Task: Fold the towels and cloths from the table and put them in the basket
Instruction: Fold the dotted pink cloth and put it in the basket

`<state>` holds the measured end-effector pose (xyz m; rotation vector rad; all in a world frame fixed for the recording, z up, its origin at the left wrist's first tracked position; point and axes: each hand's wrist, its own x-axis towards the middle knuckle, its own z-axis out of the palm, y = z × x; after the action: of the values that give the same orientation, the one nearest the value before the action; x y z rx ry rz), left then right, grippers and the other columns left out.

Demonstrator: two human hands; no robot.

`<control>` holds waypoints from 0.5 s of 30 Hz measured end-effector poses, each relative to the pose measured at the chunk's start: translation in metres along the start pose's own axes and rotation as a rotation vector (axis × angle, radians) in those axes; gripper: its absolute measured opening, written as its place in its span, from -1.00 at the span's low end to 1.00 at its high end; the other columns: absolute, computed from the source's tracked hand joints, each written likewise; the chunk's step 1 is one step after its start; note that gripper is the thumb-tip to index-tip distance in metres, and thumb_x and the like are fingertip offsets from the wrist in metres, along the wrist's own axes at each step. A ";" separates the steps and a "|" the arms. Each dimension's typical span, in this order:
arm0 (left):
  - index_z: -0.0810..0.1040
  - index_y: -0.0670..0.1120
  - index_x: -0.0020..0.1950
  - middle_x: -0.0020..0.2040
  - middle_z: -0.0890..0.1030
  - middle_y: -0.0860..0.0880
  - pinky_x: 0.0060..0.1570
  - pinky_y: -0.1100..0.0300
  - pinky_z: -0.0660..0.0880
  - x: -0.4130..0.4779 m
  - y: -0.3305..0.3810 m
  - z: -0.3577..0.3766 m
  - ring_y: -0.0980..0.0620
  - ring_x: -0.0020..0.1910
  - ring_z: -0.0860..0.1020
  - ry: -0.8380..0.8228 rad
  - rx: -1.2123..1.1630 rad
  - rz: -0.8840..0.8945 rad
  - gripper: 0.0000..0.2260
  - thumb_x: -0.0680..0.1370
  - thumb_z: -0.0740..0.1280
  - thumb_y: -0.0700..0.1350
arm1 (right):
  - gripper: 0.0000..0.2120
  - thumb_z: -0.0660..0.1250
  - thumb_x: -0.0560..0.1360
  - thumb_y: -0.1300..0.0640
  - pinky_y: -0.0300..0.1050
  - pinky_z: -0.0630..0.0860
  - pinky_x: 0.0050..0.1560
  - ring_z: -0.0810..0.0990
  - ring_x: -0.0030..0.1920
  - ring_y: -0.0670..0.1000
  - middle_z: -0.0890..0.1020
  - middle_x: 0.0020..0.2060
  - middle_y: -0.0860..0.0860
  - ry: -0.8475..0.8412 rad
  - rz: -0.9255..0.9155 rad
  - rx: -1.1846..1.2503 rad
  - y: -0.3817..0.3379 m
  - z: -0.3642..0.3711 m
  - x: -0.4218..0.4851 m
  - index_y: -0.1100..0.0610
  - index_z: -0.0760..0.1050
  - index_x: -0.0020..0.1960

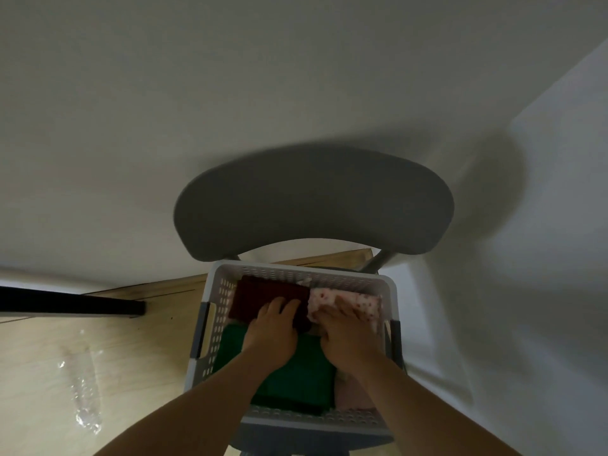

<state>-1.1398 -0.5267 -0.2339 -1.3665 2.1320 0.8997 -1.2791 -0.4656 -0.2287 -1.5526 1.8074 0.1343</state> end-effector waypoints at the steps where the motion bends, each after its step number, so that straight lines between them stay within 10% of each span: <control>1: 0.13 0.02 0.49 0.48 0.18 -0.05 0.35 0.04 0.30 -0.002 -0.002 -0.001 -0.09 0.43 0.20 0.016 -0.009 0.014 -0.54 0.60 0.13 -0.08 | -0.58 0.10 0.59 0.09 -0.02 0.01 0.49 0.15 0.49 0.01 0.31 0.45 -0.06 0.055 0.006 0.039 -0.002 -0.002 -0.004 -0.07 0.27 0.44; 15: 0.48 -0.06 0.23 0.15 0.56 -0.05 -0.02 0.24 0.42 -0.126 0.021 -0.032 0.02 0.05 0.52 0.303 -0.435 0.094 -0.77 0.59 0.18 -0.16 | -0.75 0.16 0.50 0.15 -0.22 0.49 -0.17 0.51 -0.11 -0.09 0.55 -0.07 -0.11 0.474 0.178 0.340 -0.068 0.006 -0.115 -0.03 0.50 0.11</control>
<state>-1.1090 -0.4659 -0.1216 -1.7155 2.3287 1.3258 -1.2161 -0.3870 -0.1414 -1.2462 2.1918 -0.4731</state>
